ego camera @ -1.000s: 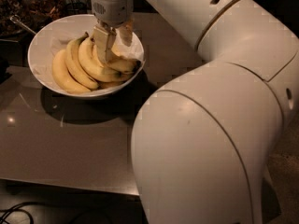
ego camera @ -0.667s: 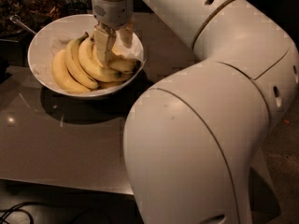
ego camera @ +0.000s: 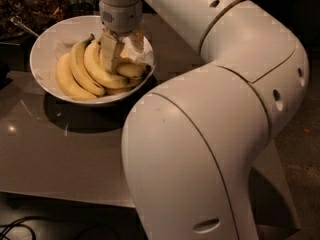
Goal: Pick banana from white bowl
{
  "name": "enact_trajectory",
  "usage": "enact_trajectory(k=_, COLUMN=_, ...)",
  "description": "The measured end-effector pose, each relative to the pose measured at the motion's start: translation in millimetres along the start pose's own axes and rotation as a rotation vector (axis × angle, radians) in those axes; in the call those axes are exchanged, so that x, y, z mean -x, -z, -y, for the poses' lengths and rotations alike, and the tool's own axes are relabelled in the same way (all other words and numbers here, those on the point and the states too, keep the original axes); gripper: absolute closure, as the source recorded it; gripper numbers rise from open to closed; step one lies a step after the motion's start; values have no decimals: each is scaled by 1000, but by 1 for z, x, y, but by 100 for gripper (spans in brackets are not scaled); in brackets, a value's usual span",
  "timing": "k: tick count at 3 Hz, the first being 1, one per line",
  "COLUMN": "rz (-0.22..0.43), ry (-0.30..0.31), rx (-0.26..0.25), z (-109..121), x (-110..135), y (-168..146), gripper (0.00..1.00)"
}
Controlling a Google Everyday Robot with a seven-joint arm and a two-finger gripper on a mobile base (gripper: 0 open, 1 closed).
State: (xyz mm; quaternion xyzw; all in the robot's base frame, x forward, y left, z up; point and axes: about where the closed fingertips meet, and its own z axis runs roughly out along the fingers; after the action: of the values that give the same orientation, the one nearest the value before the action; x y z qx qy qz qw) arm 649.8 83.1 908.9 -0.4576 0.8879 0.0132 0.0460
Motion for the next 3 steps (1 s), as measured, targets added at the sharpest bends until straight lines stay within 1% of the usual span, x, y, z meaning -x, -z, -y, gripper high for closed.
enact_trajectory(k=1, rz=0, ry=0, rx=0, z=0, x=0, y=-3, gripper=50)
enact_trajectory(k=3, rz=1, ry=0, rx=0, z=0, x=0, y=-3, gripper=95)
